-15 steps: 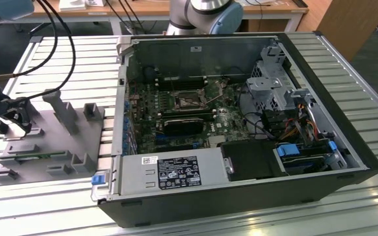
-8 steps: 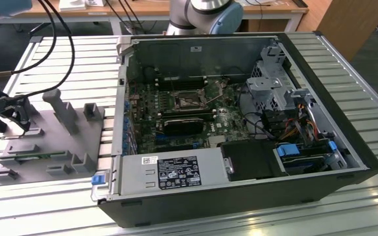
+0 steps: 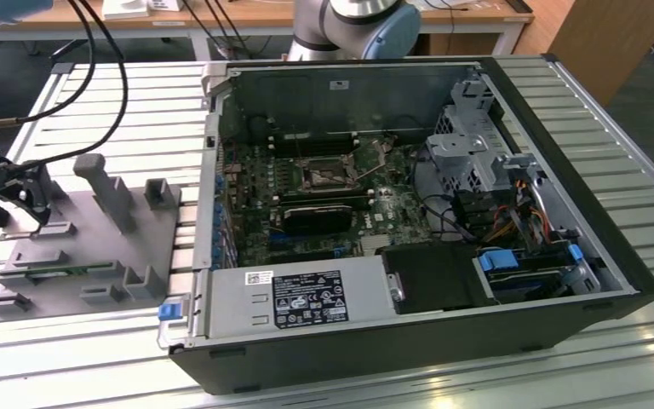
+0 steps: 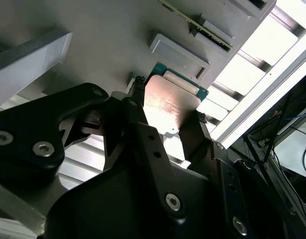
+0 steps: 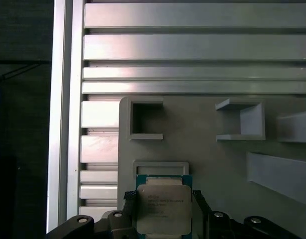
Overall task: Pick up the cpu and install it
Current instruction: 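Pick up the cpu and move it towards the insertion slot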
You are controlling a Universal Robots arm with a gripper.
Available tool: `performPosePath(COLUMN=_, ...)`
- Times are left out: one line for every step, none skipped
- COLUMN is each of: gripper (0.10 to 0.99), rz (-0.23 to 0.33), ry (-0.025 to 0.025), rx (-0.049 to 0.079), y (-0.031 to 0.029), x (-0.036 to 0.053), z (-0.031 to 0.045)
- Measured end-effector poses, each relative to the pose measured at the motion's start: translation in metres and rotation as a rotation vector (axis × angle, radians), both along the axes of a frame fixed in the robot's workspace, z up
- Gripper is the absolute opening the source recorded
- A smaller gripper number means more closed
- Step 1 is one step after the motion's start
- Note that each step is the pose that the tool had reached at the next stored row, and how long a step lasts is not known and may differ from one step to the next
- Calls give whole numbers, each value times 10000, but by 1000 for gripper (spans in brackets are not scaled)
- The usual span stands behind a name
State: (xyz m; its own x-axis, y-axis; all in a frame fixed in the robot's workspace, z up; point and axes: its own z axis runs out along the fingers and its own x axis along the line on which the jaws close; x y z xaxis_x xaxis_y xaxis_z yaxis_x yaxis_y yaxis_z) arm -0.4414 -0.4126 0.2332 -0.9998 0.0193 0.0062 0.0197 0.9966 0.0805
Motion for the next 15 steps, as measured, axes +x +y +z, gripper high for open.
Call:
performPosePath(gripper=529, rz=0, ry=0, rx=0, y=0, x=0, z=5)
performPosePath(gripper=529, rz=0, ry=0, rx=0, y=1, x=0, z=11)
performPosePath(gripper=529, rz=0, ry=0, rx=0, y=1, x=0, z=16)
performPosePath(gripper=529, rz=0, ry=0, rx=0, y=1, x=0, z=21)
performPosePath(gripper=529, rz=0, ry=0, rx=0, y=2, x=0, z=27)
performPosePath(gripper=529, rz=0, ry=0, rx=0, y=2, x=0, z=32)
performPosePath(gripper=529, rz=0, ry=0, rx=0, y=3, x=0, z=36)
performPosePath(gripper=529, rz=0, ry=0, rx=0, y=4, x=0, z=41)
performPosePath(gripper=529, rz=0, ry=0, rx=0, y=5, x=0, z=46)
performPosePath(gripper=529, rz=0, ry=0, rx=0, y=5, x=0, z=50)
performPosePath(gripper=529, rz=0, ry=0, rx=0, y=6, x=0, z=56)
performPosePath(gripper=529, rz=0, ry=0, rx=0, y=7, x=0, z=60)
performPosePath(gripper=529, rz=0, ry=0, rx=0, y=8, x=0, z=65)
performPosePath(gripper=529, rz=0, ry=0, rx=0, y=9, x=0, z=70)
performPosePath(gripper=529, rz=0, ry=0, rx=0, y=10, x=0, z=74)
